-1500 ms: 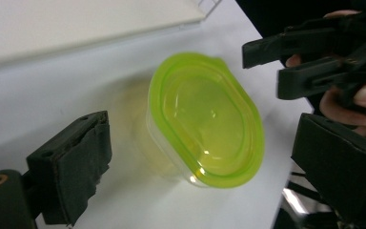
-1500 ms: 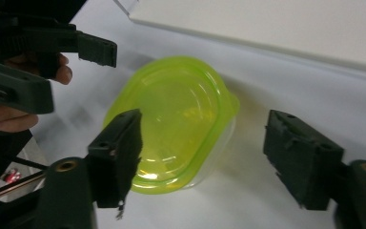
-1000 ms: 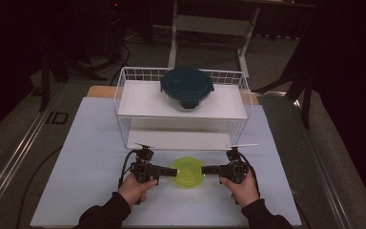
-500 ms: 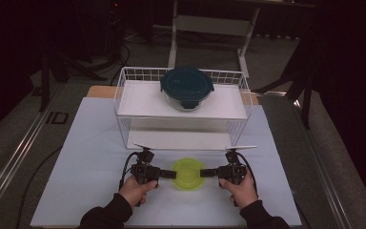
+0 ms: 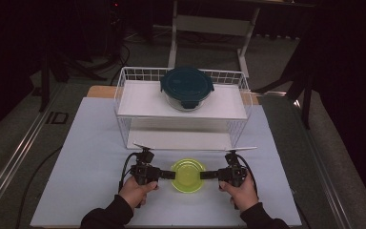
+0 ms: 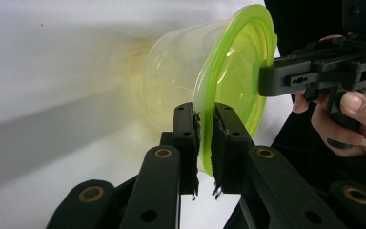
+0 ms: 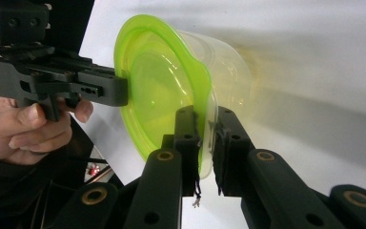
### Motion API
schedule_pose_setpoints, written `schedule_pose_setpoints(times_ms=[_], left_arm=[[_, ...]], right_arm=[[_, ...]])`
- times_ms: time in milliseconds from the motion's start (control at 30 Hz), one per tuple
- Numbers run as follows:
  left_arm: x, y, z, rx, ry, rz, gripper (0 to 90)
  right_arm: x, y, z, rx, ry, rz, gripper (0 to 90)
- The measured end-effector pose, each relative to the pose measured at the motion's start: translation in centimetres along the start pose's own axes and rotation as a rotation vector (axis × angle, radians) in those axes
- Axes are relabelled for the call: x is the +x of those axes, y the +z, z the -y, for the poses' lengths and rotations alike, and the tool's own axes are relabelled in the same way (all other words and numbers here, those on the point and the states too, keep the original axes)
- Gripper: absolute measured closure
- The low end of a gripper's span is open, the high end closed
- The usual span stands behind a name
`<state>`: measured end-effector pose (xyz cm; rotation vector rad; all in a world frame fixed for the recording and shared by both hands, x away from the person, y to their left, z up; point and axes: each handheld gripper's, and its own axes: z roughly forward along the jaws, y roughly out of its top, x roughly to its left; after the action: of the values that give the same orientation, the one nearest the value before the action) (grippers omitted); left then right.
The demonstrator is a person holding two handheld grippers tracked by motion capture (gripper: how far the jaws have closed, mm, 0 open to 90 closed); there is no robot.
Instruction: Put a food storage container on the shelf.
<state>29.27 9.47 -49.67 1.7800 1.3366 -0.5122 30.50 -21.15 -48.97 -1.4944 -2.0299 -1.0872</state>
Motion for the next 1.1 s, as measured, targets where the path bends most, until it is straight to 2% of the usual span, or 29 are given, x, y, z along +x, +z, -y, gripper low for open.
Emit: schedule_pose_setpoints(times_ms=[33,367,500,600,833,1033,1067,1100], left_arm=[[0.0,-0.1,0.0,-0.006,-0.006,0.009,80.5],[-1.2,-2.1,-0.4,-0.02,0.029,0.025,80.8],[-2.0,-3.1,-0.7,-0.046,0.041,0.041,80.7],[-3.0,-4.0,-1.0,-0.075,0.056,0.05,80.6],[-5.5,-6.1,-2.1,-0.107,0.11,0.048,80.7],[-7.7,-8.1,-3.7,-0.138,0.142,0.041,80.8],[-7.7,-8.1,-3.7,-0.138,0.142,0.041,80.8],[-8.3,-8.8,-4.4,-0.152,0.155,0.043,80.8]], right_arm=[[0.1,-0.1,0.0,-0.003,-0.002,-0.002,81.3],[2.2,-1.2,-0.5,-0.035,-0.052,-0.012,81.3],[3.2,-1.9,-0.7,-0.05,-0.07,-0.018,81.3],[4.0,-2.6,-1.1,-0.068,-0.09,-0.021,81.3],[6.5,-4.8,-2.1,-0.112,-0.138,-0.03,81.4],[8.6,-6.6,-3.5,-0.144,-0.17,-0.025,81.4],[9.0,-6.9,-3.8,-0.151,-0.175,-0.026,81.4],[9.4,-7.2,-4.2,-0.156,-0.182,-0.029,81.4]])
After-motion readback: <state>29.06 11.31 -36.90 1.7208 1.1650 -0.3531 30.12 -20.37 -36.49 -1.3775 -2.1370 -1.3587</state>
